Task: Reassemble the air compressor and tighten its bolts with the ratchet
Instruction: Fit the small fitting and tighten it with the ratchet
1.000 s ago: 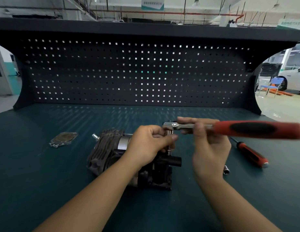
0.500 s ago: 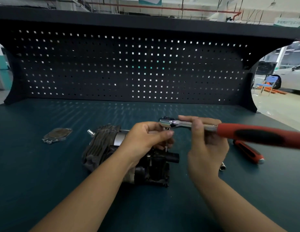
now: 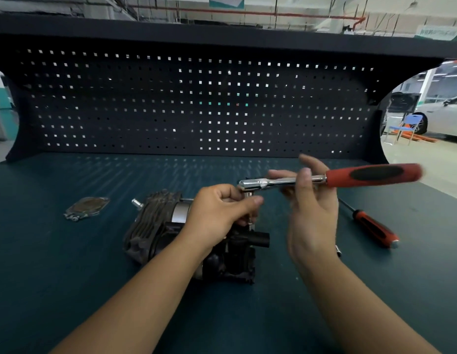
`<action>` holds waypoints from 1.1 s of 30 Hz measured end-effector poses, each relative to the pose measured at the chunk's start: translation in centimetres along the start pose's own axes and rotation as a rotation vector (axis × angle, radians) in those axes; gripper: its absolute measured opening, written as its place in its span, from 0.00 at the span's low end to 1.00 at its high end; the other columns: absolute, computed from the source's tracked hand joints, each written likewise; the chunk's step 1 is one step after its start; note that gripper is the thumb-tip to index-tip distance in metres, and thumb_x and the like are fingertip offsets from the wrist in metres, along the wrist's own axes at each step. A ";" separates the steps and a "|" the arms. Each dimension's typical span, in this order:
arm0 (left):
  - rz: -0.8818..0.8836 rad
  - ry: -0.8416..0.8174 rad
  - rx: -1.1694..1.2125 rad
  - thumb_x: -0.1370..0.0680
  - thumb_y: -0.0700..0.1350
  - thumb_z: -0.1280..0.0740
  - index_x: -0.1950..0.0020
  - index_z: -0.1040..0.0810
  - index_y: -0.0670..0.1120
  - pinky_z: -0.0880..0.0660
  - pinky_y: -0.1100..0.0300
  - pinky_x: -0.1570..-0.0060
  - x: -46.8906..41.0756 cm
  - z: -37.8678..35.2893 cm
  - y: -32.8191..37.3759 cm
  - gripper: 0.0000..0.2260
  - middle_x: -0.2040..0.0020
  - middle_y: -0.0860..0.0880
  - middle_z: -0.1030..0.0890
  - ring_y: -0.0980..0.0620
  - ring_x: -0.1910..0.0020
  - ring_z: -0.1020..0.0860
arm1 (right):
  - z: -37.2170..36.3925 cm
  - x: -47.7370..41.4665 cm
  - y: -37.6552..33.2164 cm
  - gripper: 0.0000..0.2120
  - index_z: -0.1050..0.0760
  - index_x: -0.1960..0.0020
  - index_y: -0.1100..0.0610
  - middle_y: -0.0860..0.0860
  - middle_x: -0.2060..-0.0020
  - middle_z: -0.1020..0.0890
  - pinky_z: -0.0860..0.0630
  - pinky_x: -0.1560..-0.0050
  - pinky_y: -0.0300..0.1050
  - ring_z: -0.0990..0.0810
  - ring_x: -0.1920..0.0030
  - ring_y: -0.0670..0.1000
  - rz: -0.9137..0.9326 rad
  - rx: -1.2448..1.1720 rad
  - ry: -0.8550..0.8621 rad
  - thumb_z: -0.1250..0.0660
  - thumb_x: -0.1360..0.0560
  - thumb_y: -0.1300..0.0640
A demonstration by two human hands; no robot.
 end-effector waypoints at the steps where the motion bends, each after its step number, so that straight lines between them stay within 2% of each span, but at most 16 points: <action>1: 0.005 -0.003 0.002 0.30 0.40 0.26 0.61 0.23 0.36 0.24 0.64 0.67 0.0 -0.1 0.0 0.09 0.70 0.47 0.17 0.54 0.71 0.20 | 0.4 -0.3 1.9 0.05 0.29 0.49 0.54 0.52 0.61 0.14 0.22 0.51 0.44 0.15 0.56 0.50 -0.253 -0.205 0.084 0.42 0.19 0.53; 3: 0.011 -0.024 -0.017 0.30 0.41 0.26 0.63 0.22 0.39 0.23 0.64 0.67 0.1 -0.4 0.1 0.08 0.69 0.47 0.17 0.54 0.71 0.20 | 1.0 0.2 5.1 0.09 0.30 0.51 0.59 0.53 0.65 0.15 0.20 0.59 0.44 0.15 0.63 0.50 -0.668 -0.541 0.237 0.43 0.18 0.55; 4: 0.013 -0.034 -0.033 0.30 0.41 0.26 0.63 0.22 0.39 0.23 0.65 0.67 0.1 -0.5 0.1 0.08 0.69 0.47 0.17 0.54 0.71 0.19 | 1.2 0.5 5.9 0.10 0.29 0.52 0.61 0.53 0.65 0.15 0.21 0.59 0.45 0.15 0.64 0.51 -0.769 -0.622 0.307 0.43 0.18 0.55; 6: 0.029 -0.044 -0.034 0.31 0.44 0.26 0.62 0.21 0.40 0.23 0.65 0.67 0.0 -0.4 0.0 0.09 0.68 0.47 0.17 0.54 0.70 0.19 | 1.7 0.4 6.0 0.11 0.30 0.53 0.59 0.53 0.64 0.15 0.24 0.56 0.45 0.15 0.62 0.51 -0.755 -0.624 0.345 0.44 0.18 0.53; 8: 0.041 -0.046 -0.023 0.33 0.48 0.26 0.63 0.21 0.42 0.22 0.64 0.66 0.0 -0.1 -0.2 0.11 0.67 0.47 0.16 0.53 0.69 0.18 | 1.7 0.0 4.4 0.10 0.31 0.53 0.58 0.54 0.62 0.16 0.24 0.55 0.45 0.15 0.60 0.53 -0.535 -0.512 0.306 0.44 0.18 0.53; 11: 0.042 -0.051 -0.009 0.28 0.44 0.27 0.63 0.20 0.44 0.24 0.65 0.69 0.1 0.0 -0.4 0.06 0.67 0.47 0.16 0.53 0.68 0.18 | 1.3 0.7 -0.5 0.03 0.29 0.52 0.51 0.55 0.64 0.16 0.21 0.54 0.48 0.16 0.58 0.59 0.024 -0.274 0.233 0.41 0.22 0.56; 14: 0.040 -0.034 0.008 0.27 0.42 0.28 0.64 0.17 0.47 0.26 0.67 0.70 0.3 0.0 -0.2 0.06 0.68 0.47 0.17 0.54 0.70 0.19 | -1.1 2.5 -4.2 0.08 0.32 0.46 0.47 0.58 0.61 0.19 0.25 0.48 0.51 0.19 0.56 0.59 0.490 0.015 -0.019 0.44 0.22 0.57; 17: 0.005 -0.026 -0.014 0.28 0.39 0.28 0.68 0.17 0.49 0.28 0.69 0.73 0.5 -0.1 0.4 0.10 0.72 0.50 0.18 0.58 0.73 0.21 | -2.9 3.7 -5.4 0.08 0.26 0.43 0.44 0.51 0.58 0.18 0.25 0.47 0.46 0.19 0.54 0.53 0.681 0.309 -0.279 0.42 0.19 0.48; 19: -0.038 0.003 -0.081 0.29 0.35 0.30 0.75 0.20 0.52 0.32 0.72 0.76 0.7 0.1 0.8 0.17 0.77 0.55 0.22 0.63 0.77 0.26 | -3.9 4.6 -5.5 0.06 0.24 0.48 0.54 0.50 0.54 0.17 0.27 0.44 0.46 0.20 0.50 0.49 0.799 0.487 -0.413 0.38 0.22 0.54; 21: -0.069 0.028 -0.147 0.30 0.36 0.31 0.74 0.20 0.52 0.32 0.71 0.76 0.8 0.3 1.0 0.16 0.76 0.55 0.22 0.63 0.76 0.27 | -4.4 5.6 -5.3 0.11 0.29 0.48 0.60 0.52 0.51 0.18 0.28 0.44 0.47 0.21 0.48 0.48 0.915 0.555 -0.448 0.34 0.30 0.62; 22: -0.069 0.027 -0.139 0.29 0.36 0.30 0.69 0.17 0.50 0.30 0.70 0.74 0.9 0.4 1.0 0.11 0.73 0.53 0.20 0.62 0.74 0.24 | -4.2 5.6 -5.1 0.13 0.30 0.48 0.60 0.52 0.52 0.18 0.28 0.45 0.46 0.21 0.48 0.46 0.899 0.521 -0.433 0.34 0.32 0.63; 24: -0.050 0.003 -0.086 0.27 0.39 0.29 0.61 0.16 0.43 0.27 0.68 0.70 0.8 0.2 0.9 0.03 0.69 0.49 0.17 0.58 0.71 0.21 | -3.2 4.3 -4.8 0.07 0.27 0.50 0.57 0.53 0.55 0.19 0.27 0.45 0.42 0.21 0.48 0.45 0.714 0.309 -0.315 0.34 0.28 0.60; 27: -0.034 -0.003 -0.052 0.26 0.41 0.29 0.60 0.17 0.38 0.22 0.64 0.65 0.6 0.1 0.4 0.07 0.67 0.46 0.16 0.54 0.67 0.17 | 0.3 1.3 -2.9 0.03 0.28 0.49 0.50 0.49 0.60 0.16 0.26 0.44 0.43 0.18 0.52 0.51 0.292 0.104 0.073 0.40 0.21 0.53; 29: -0.035 -0.021 -0.045 0.26 0.42 0.30 0.60 0.17 0.39 0.21 0.64 0.63 0.6 -0.1 0.4 0.07 0.65 0.46 0.16 0.52 0.65 0.17 | 2.5 -0.5 0.5 0.06 0.31 0.47 0.55 0.51 0.62 0.15 0.24 0.46 0.47 0.16 0.55 0.53 -0.147 -0.131 0.257 0.43 0.18 0.53; 31: -0.040 -0.050 -0.057 0.25 0.43 0.30 0.60 0.17 0.45 0.21 0.65 0.62 0.6 -0.4 0.5 0.05 0.65 0.47 0.15 0.52 0.64 0.16 | 3.0 -1.1 3.5 0.08 0.32 0.46 0.59 0.54 0.60 0.16 0.24 0.52 0.49 0.14 0.61 0.53 -0.541 -0.456 0.323 0.43 0.18 0.55; 33: -0.038 -0.068 -0.066 0.25 0.44 0.31 0.60 0.17 0.47 0.21 0.64 0.61 0.5 -0.4 0.5 0.05 0.65 0.48 0.15 0.53 0.64 0.16 | 3.1 -1.2 4.3 0.09 0.32 0.46 0.59 0.55 0.57 0.17 0.24 0.53 0.51 0.14 0.62 0.54 -0.652 -0.585 0.375 0.42 0.19 0.53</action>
Point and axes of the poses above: each hand's wrist, its own x-axis away from the middle knuckle, its own z-axis out of the back of the hand, y = z × x, the point moved 7 cm from there along -x, towards the middle knuckle
